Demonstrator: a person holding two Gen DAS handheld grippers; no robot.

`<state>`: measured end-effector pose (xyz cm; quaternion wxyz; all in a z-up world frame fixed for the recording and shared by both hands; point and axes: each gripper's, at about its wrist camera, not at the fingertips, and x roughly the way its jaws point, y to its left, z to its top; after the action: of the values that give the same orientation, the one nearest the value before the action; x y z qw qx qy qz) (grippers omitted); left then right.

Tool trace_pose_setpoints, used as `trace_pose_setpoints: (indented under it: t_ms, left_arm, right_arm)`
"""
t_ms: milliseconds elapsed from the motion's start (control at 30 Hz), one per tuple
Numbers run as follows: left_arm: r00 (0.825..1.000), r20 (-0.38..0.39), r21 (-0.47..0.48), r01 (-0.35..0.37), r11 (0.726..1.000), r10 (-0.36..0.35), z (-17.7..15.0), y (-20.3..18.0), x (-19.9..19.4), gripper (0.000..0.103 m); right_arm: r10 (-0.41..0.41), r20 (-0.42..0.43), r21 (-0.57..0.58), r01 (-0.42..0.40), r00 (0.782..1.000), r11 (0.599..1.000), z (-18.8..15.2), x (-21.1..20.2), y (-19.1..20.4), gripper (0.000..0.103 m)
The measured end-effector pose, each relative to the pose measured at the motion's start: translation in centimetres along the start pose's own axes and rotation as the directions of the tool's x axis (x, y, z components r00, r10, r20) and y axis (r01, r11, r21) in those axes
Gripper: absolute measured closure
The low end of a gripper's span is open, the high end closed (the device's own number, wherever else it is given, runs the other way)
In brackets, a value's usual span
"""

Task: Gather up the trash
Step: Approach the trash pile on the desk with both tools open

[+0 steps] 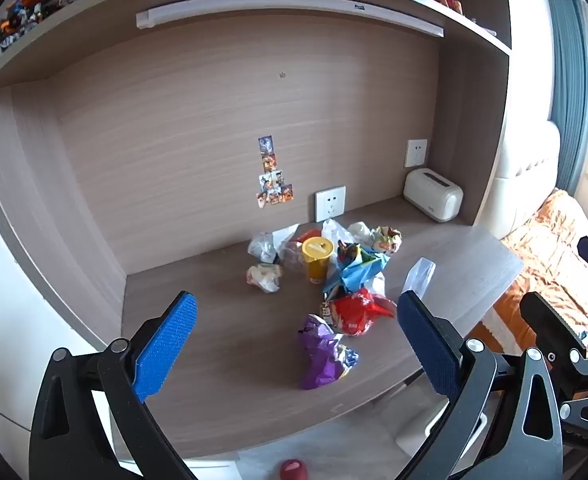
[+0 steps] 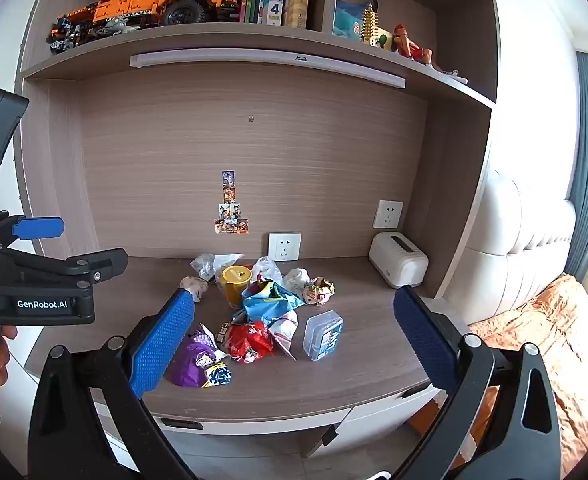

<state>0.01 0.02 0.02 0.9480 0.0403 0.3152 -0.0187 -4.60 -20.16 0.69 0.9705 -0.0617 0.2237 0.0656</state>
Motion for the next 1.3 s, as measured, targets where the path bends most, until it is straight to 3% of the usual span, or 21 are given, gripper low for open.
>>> trace_pose_setpoints:
  t_ms: [1300]
  left_arm:
    - [0.999, -0.029, -0.021, 0.030, 0.999, -0.030, -1.0, 1.5, 0.5, 0.005]
  right_arm:
    - [0.000, -0.006, -0.020, 0.000, 1.000, 1.000, 0.6, 0.0, 1.7, 0.003]
